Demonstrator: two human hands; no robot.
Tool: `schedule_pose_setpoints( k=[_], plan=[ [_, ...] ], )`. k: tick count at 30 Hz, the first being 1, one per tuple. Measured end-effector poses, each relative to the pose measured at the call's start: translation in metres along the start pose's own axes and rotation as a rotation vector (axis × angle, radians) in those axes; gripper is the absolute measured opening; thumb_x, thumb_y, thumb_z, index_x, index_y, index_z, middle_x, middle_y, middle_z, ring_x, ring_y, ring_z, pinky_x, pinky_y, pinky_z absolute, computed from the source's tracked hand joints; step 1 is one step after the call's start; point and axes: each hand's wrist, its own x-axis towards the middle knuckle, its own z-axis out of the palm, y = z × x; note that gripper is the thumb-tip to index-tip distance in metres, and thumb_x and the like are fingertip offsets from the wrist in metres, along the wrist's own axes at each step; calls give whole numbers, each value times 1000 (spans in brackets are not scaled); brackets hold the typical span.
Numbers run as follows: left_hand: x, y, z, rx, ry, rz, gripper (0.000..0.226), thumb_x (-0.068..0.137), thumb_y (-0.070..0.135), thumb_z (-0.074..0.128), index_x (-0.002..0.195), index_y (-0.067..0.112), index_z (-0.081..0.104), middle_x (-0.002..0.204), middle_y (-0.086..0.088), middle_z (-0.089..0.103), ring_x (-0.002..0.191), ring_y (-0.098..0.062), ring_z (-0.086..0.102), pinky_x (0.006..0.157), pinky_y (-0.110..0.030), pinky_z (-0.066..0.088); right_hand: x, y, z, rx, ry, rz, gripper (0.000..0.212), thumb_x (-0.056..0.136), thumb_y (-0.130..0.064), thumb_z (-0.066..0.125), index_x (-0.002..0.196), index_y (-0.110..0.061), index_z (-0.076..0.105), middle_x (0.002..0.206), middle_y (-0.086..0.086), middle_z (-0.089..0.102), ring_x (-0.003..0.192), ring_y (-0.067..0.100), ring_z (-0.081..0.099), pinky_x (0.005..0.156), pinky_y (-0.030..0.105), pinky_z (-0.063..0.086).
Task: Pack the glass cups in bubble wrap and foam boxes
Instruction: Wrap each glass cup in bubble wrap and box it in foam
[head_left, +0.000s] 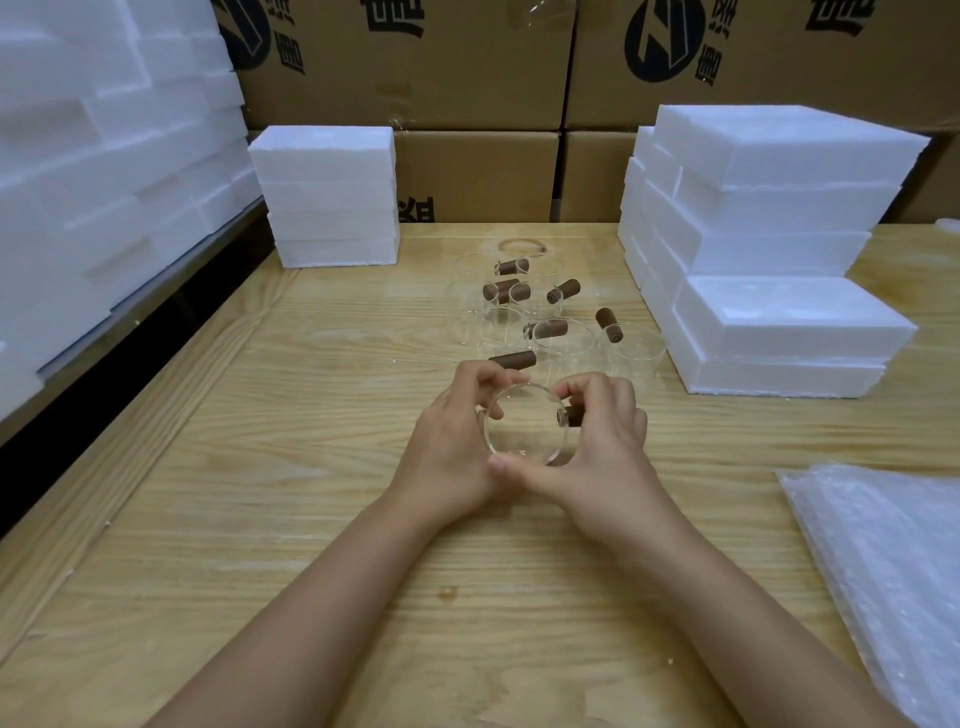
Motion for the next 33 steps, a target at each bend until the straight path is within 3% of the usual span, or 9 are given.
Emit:
schedule_pose_setpoints(
  k=[4,8,12,17,23,25,28,30,33],
  plan=[
    [3,-2,-1,-51,17,-24,74,51,25,88,99,43,35,109,29,62,90,-3,59,73,-8,40,6,4,-13,155,-87,-47,55,60,-28,87,97,-36,48,111,-13,42,111,7,48,90,13,39],
    [4,-3,0,-108,45,-5,68,53,44,83,102,38,36,115,31,59,92,-9,60,72,-10,43,12,8,-23,335,-126,-63,46,62,-6,86,98,-22,63,110,1,58,89,-7,60,75,6,40],
    [5,-6,2,-92,58,31,74,57,31,92,104,38,36,117,25,62,87,-9,59,68,-10,43,15,13,-25,505,-98,8,26,72,-6,79,88,-25,71,102,1,70,90,3,67,81,20,50],
    [5,-6,2,-42,33,50,75,58,29,91,104,43,33,118,26,61,89,-7,58,70,-9,41,15,12,-21,514,-14,62,4,79,-21,74,76,-25,74,88,-6,73,85,1,66,74,10,48],
    [4,-7,4,93,-28,164,77,58,23,91,101,45,31,111,31,52,87,4,52,76,-2,35,11,12,-5,557,95,232,30,72,-41,77,68,-16,60,58,-16,57,58,-6,53,56,5,40],
    [4,-7,5,129,-25,194,75,60,24,91,101,45,32,115,28,53,88,0,55,77,-2,35,11,9,-2,559,96,276,37,65,-48,79,72,-17,59,60,-15,54,53,-8,49,53,5,38],
    [5,-8,6,155,-13,235,73,61,24,89,111,34,37,119,15,58,96,-14,61,81,-3,35,10,6,2,476,100,287,60,46,-65,75,80,-20,55,82,-7,52,71,3,52,63,15,41],
    [4,-7,6,164,-19,242,65,65,32,81,114,33,38,118,4,64,99,-11,58,85,-3,33,8,6,6,368,103,287,60,47,-65,78,84,-26,51,97,-9,45,88,11,52,76,25,45],
    [4,-6,6,180,-30,230,60,64,35,70,114,32,37,117,0,66,94,-9,55,84,-5,34,4,4,10,190,94,230,62,45,-69,70,91,-35,45,101,-19,31,105,13,41,90,27,38]
  ],
)
